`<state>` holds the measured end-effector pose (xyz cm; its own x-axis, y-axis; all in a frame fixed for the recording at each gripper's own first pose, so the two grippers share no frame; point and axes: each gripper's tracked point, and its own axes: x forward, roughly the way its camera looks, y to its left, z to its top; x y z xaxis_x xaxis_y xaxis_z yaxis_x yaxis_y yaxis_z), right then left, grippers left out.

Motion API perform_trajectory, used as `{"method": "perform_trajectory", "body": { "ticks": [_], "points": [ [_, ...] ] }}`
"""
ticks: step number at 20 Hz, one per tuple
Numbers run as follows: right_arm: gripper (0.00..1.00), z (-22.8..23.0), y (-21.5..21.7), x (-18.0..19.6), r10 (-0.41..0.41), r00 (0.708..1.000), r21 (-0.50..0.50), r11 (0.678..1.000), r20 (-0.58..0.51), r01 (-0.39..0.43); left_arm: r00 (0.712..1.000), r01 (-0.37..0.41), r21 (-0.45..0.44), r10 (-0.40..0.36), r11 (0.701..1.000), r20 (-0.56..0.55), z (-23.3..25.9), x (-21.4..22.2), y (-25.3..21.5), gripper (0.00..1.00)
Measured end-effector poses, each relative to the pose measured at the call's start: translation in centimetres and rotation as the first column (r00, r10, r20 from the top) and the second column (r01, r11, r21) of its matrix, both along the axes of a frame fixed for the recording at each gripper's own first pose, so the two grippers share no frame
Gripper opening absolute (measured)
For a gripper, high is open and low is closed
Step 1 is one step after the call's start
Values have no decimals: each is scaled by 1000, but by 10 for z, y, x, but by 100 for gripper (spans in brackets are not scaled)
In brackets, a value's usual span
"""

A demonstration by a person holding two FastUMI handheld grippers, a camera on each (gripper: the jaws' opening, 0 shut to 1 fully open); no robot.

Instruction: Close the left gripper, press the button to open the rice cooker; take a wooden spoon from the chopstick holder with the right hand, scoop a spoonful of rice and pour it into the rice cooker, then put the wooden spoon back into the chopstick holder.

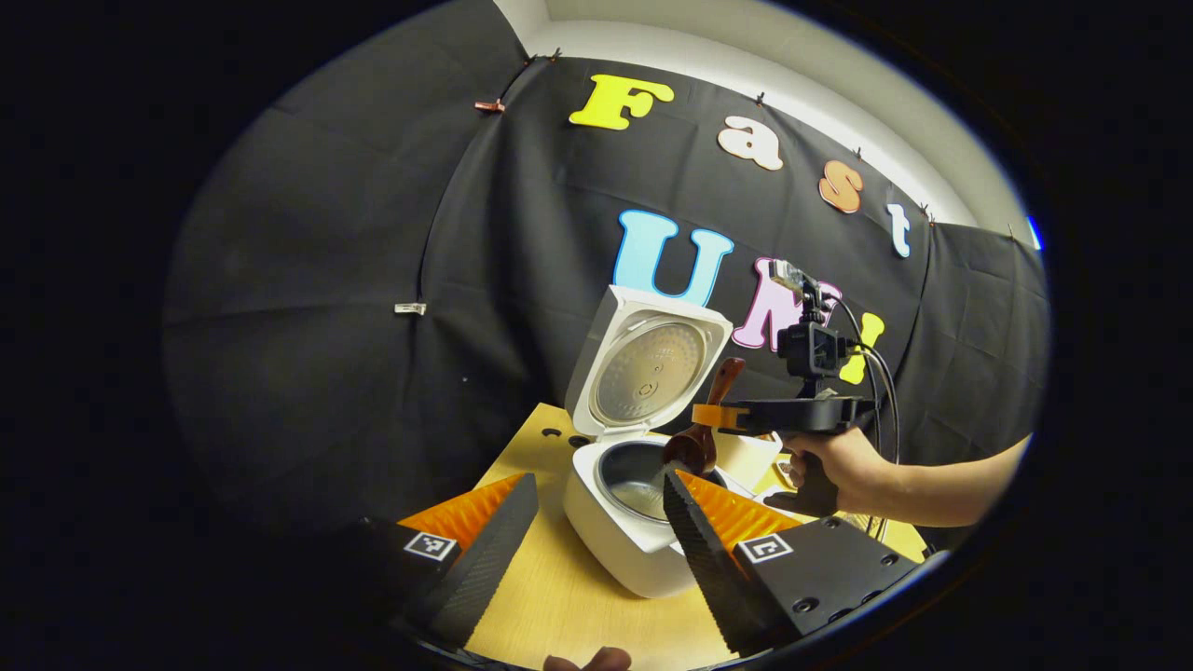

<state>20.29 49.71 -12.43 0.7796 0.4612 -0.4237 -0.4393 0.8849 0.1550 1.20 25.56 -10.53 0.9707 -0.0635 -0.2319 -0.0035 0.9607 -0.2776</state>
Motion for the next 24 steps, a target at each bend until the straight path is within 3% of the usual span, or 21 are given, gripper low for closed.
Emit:
{"method": "perform_trajectory", "body": {
  "ticks": [5,9,10,12,16,18,21,24],
  "points": [
    [9,16,6,-9,103,989,-135,987,106,-88,1000,-15,-51,15,999,-2,-5,-2,3,94],
    [10,32,10,-21,223,947,-287,946,231,-153,1000,-9,-72,10,997,3,-6,-6,-3,94],
    [14,37,11,-24,247,932,-316,935,264,-158,1000,-8,-72,8,997,2,-6,-7,-5,94],
    [10,42,13,-33,257,928,-304,937,269,-171,1000,-13,-68,13,998,2,-4,-8,-5,94],
    [10,42,1,-26,108,986,-44,994,128,-103,1000,-24,-43,24,999,3,-2,-12,-9,94],
    [10,46,-9,-18,25,1000,123,992,15,-27,1000,-25,-31,26,999,5,-1,-14,-12,94],
    [10,56,-29,-9,-45,984,366,924,-174,107,1000,-25,-26,25,999,7,3,-17,-21,94],
    [10,68,-61,-7,-72,959,510,835,-274,209,1000,-20,-16,20,1000,12,9,-18,-33,94]
  ]
}}
